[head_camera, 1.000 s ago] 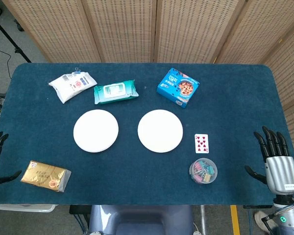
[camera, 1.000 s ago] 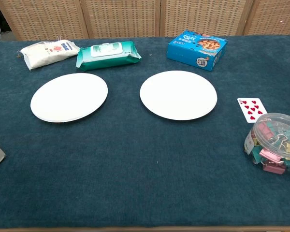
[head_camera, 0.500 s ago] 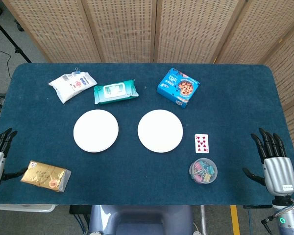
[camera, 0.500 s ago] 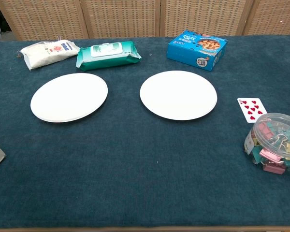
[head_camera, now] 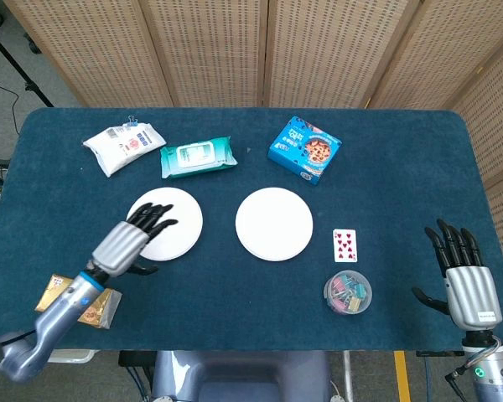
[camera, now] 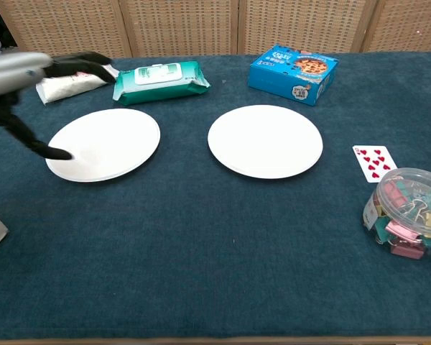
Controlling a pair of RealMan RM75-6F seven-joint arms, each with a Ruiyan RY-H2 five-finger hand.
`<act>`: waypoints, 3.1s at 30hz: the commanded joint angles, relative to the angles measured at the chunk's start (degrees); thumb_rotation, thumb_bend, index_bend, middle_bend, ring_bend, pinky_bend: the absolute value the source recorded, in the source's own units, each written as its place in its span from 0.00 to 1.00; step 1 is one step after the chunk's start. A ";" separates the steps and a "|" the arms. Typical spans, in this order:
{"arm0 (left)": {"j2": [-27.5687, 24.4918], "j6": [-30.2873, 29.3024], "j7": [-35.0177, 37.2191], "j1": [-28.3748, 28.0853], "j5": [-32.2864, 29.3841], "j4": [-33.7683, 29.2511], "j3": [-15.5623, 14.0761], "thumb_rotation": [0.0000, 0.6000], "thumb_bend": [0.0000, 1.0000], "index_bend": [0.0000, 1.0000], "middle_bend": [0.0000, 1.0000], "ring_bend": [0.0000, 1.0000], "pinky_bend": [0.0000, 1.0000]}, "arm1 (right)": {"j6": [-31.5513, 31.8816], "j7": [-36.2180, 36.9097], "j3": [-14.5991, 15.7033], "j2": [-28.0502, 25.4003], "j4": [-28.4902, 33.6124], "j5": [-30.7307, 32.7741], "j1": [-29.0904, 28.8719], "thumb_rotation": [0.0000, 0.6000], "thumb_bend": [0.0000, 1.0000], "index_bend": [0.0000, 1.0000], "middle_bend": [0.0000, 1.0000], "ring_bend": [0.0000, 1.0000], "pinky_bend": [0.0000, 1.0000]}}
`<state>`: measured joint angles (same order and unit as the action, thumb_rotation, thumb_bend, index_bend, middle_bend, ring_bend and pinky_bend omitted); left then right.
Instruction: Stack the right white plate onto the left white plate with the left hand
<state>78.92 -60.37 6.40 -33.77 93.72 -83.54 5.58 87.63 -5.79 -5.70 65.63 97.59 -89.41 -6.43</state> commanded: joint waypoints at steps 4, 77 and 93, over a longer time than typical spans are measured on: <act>11.44 8.09 -5.44 -9.21 -2.57 8.73 4.13 1.00 0.04 0.32 0.00 0.00 0.00 | -2.77 -0.41 -0.22 0.38 -0.93 2.66 -0.94 1.00 0.00 0.04 0.00 0.00 0.00; 22.45 0.25 -7.42 -18.71 -14.34 23.84 11.62 1.00 0.53 0.91 0.00 0.00 0.00 | -2.98 4.35 0.24 -1.98 -0.13 3.00 -0.74 1.00 0.00 0.05 0.00 0.00 0.00; 10.50 -3.57 3.25 -5.32 -10.65 18.88 -0.74 1.00 0.53 0.91 0.00 0.00 0.00 | -2.98 3.02 1.05 -1.67 0.82 1.31 -0.90 1.00 0.00 0.05 0.00 0.00 0.00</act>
<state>89.48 -63.03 6.56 -40.62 82.56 -65.93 6.17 84.66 -2.74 -4.65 63.94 98.41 -88.09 -7.31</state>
